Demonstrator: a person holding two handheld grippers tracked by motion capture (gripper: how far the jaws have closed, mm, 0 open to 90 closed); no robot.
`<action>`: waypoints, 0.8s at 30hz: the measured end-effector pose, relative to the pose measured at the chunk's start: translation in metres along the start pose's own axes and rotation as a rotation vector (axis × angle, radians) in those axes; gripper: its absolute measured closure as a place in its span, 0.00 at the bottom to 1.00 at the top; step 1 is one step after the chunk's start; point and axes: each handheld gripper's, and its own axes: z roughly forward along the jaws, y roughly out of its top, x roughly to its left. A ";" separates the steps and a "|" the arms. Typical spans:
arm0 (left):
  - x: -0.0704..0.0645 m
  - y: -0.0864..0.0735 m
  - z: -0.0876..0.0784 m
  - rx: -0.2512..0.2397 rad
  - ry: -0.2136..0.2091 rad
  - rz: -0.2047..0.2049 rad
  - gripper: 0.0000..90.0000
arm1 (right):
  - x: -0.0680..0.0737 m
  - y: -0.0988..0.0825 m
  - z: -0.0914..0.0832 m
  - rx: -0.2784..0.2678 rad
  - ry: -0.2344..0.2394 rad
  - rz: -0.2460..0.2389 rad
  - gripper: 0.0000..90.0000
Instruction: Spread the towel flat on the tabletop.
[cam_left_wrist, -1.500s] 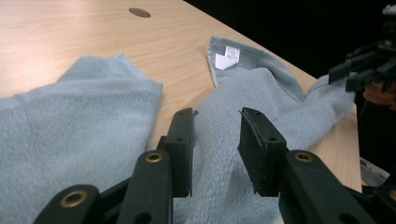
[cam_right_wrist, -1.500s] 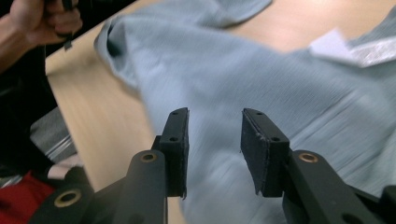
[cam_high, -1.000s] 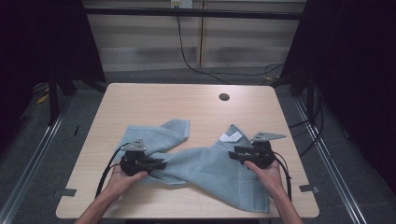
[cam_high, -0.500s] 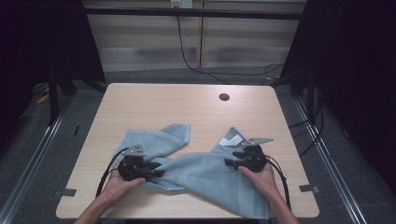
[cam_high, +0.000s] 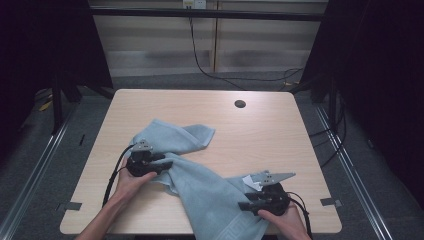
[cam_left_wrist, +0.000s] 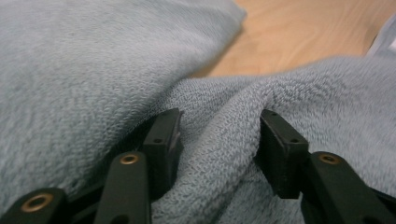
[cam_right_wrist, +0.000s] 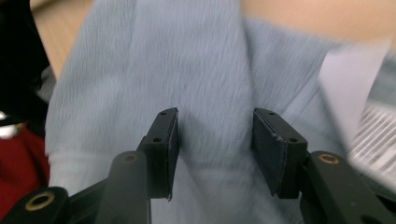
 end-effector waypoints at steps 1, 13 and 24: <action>-0.002 0.001 -0.004 -0.001 0.001 0.000 0.56 | -0.007 0.014 -0.005 -0.053 -0.052 -0.014 0.61; -0.045 -0.021 -0.041 0.000 -0.117 0.072 0.59 | -0.039 0.042 0.037 0.036 -0.154 -0.074 0.59; -0.051 -0.030 -0.017 0.127 0.020 0.193 0.78 | -0.028 0.032 0.039 0.020 -0.183 -0.179 0.55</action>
